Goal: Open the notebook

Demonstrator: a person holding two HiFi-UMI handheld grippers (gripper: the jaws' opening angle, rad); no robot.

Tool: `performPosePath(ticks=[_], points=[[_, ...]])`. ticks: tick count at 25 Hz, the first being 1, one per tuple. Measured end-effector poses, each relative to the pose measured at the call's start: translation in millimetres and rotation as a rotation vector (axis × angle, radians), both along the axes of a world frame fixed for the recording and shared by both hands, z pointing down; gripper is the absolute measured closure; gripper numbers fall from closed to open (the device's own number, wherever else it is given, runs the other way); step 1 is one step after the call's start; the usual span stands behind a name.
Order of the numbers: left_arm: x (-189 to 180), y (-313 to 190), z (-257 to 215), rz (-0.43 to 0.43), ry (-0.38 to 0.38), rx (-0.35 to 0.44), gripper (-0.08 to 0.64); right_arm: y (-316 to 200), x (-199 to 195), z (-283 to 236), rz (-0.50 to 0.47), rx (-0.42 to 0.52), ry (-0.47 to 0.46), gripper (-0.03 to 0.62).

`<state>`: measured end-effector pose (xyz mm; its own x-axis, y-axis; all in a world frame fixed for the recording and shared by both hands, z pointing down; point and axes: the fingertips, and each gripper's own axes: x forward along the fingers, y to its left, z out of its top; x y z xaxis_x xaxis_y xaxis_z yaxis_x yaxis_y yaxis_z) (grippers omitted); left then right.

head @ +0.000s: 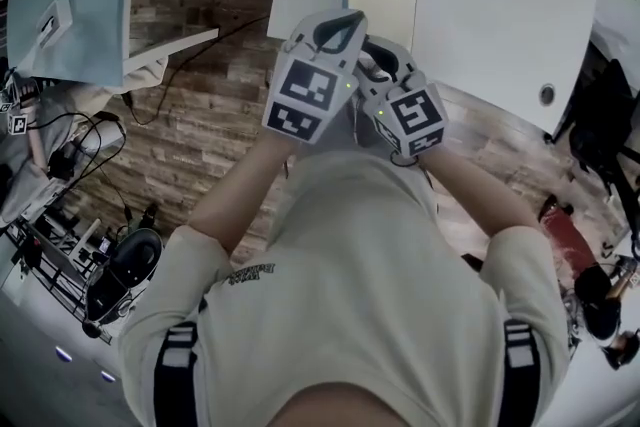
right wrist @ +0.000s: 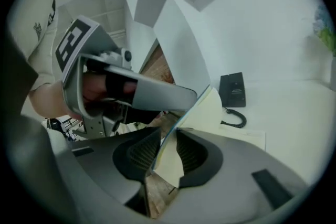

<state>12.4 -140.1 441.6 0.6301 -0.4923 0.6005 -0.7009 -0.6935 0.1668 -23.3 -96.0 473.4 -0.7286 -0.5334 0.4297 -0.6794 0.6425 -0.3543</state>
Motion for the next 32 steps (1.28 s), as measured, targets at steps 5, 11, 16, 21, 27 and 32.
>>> performPosePath(ticks=[5,11,16,21,27,32], points=[[-24.2,-3.6,23.5,0.007,-0.101,-0.044,0.557,4.0,-32.2,3.7,-0.086,-0.001,-0.019,0.476],[-53.9,-5.6,56.5,-0.017,-0.196,-0.045,0.557,14.7,-48.0,12.6,-0.147,-0.038,0.005,0.469],[-77.6,-6.6,75.9,-0.054,-0.244,-0.044,0.557,28.5,-35.6,27.6,-0.148,-0.09,0.045,0.44],[-114.7,-16.1,100.1,-0.095,-0.301,-0.061,0.557,26.5,4.1,48.3,-0.043,-0.154,0.1,0.454],[-133.1,-11.7,138.9,-0.106,-0.32,-0.114,0.557,12.0,67.6,70.4,0.166,-0.188,0.204,0.454],[-133.8,-8.6,158.5,-0.096,-0.337,-0.124,0.558,15.7,105.6,93.2,0.291,-0.253,0.26,0.453]])
